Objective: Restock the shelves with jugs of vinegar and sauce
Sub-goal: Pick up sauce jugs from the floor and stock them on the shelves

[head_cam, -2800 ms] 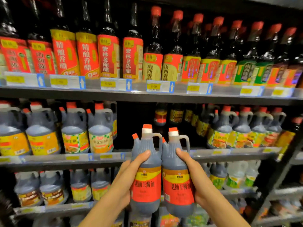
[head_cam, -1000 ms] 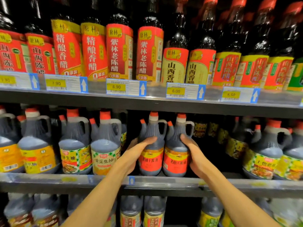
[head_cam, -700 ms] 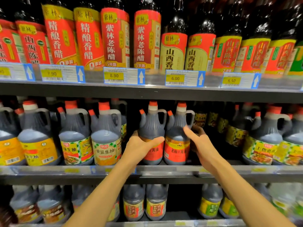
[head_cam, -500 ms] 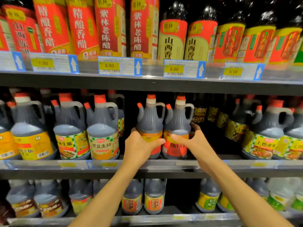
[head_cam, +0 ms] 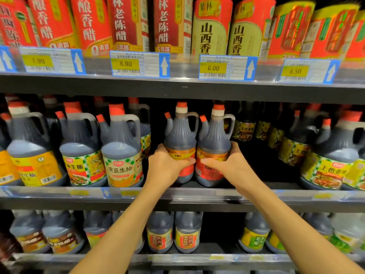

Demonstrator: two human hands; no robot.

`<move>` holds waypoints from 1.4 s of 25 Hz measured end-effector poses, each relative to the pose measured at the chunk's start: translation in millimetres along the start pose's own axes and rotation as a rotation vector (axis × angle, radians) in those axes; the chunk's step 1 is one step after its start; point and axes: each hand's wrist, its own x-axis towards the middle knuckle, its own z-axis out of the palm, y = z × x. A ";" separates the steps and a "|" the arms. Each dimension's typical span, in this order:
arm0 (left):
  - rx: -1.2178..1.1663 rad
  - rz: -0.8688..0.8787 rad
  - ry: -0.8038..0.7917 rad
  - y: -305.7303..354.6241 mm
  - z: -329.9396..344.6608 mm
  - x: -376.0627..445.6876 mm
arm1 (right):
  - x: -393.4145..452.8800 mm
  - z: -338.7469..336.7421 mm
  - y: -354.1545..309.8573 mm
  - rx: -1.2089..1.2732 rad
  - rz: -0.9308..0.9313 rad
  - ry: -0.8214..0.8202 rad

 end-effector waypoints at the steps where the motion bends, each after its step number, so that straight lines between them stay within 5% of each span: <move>1: 0.001 -0.007 -0.007 -0.7 0.7 3.9 | 3.5 1.6 1.2 0.012 -0.003 -0.002; 15: -0.073 -0.168 0.054 -7.7 17.7 52.4 | 52.9 32.8 -1.7 0.040 0.005 0.028; 35: -0.191 -0.142 0.073 -15.8 16.2 59.3 | 68.1 41.8 4.0 0.210 -0.045 -0.071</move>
